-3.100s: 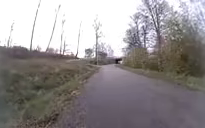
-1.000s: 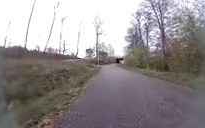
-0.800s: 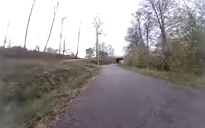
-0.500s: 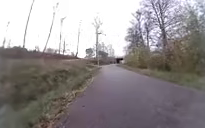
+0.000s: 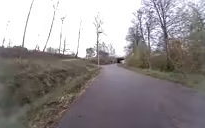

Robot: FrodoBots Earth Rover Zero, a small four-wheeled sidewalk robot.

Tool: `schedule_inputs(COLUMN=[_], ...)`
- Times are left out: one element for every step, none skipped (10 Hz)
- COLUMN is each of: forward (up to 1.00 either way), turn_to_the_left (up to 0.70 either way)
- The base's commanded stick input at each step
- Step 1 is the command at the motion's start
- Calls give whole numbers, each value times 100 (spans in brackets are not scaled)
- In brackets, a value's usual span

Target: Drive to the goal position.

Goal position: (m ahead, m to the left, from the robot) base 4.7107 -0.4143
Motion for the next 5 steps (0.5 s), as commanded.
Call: schedule_inputs(forward=[70, 70, 70, 70, 70], turn_to_the_left=[0, 0, 0, 0, 0])
